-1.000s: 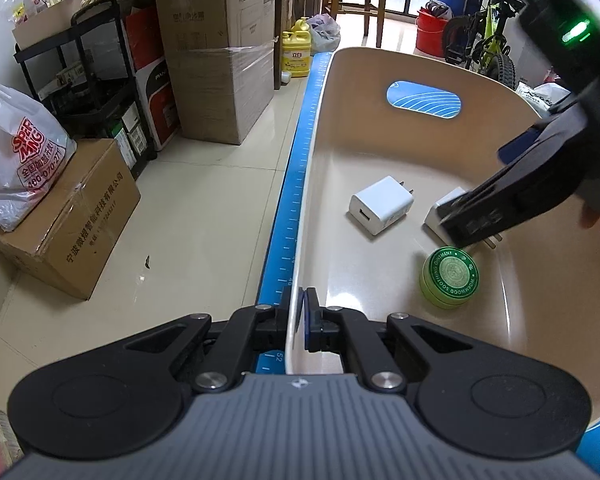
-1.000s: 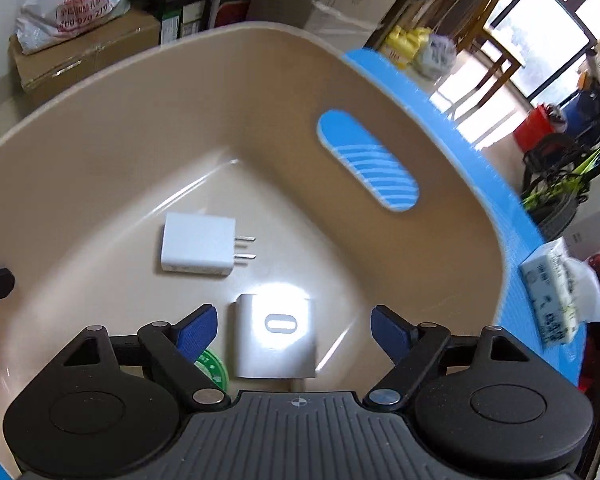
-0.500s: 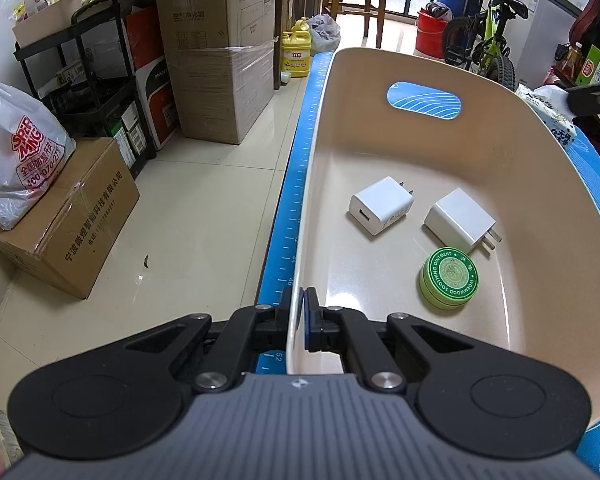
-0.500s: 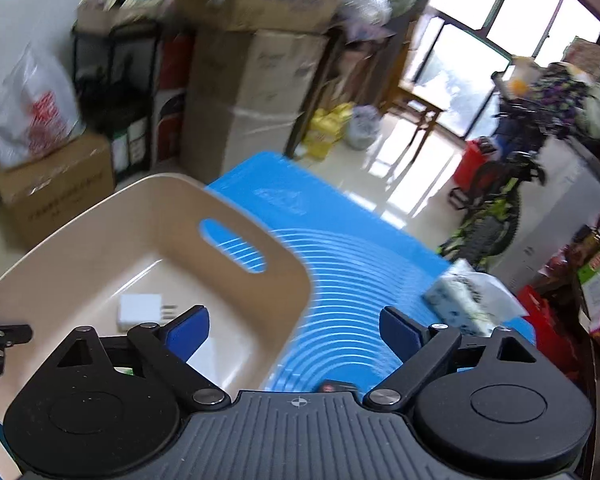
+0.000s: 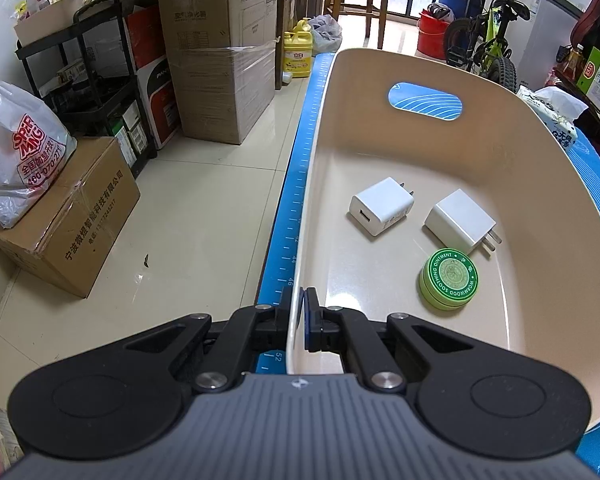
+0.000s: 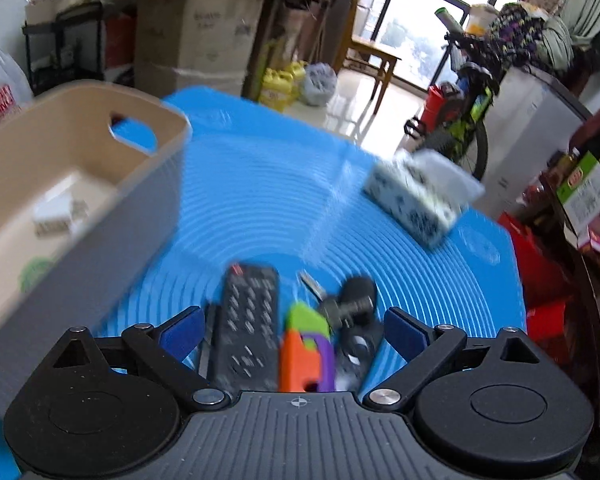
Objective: Organize rigid objects
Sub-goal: 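Move the right tool back toward the remote and orange toy, then lower the right gripper onto the black slim remote and close it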
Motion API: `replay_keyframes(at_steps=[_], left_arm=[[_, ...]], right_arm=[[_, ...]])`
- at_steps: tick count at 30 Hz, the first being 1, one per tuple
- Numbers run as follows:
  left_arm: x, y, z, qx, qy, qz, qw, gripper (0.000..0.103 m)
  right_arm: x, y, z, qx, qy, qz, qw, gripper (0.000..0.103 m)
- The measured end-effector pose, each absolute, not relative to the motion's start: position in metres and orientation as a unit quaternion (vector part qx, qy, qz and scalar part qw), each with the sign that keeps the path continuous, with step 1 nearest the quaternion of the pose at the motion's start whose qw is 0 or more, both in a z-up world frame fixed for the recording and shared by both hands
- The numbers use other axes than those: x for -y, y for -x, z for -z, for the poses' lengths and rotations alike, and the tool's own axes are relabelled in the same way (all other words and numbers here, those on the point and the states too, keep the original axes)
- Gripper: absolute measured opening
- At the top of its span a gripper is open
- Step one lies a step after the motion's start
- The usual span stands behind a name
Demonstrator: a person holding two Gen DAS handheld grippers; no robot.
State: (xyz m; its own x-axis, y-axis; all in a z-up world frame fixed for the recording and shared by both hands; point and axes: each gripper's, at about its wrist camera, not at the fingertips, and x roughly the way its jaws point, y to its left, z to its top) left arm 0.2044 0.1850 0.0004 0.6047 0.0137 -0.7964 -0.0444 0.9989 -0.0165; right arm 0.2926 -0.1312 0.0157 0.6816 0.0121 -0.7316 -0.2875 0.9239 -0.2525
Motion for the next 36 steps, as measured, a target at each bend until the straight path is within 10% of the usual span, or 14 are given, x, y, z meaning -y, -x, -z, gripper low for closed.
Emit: replay_keyframes(at_steps=[36], left_arm=[[-0.186, -0.204, -0.001, -0.444, 0.018, -0.016, 0.896, 0.005]], right_arm=[[0.198, -0.283, 0.064, -0.429, 0.072, -0.059, 0.899, 0.072]])
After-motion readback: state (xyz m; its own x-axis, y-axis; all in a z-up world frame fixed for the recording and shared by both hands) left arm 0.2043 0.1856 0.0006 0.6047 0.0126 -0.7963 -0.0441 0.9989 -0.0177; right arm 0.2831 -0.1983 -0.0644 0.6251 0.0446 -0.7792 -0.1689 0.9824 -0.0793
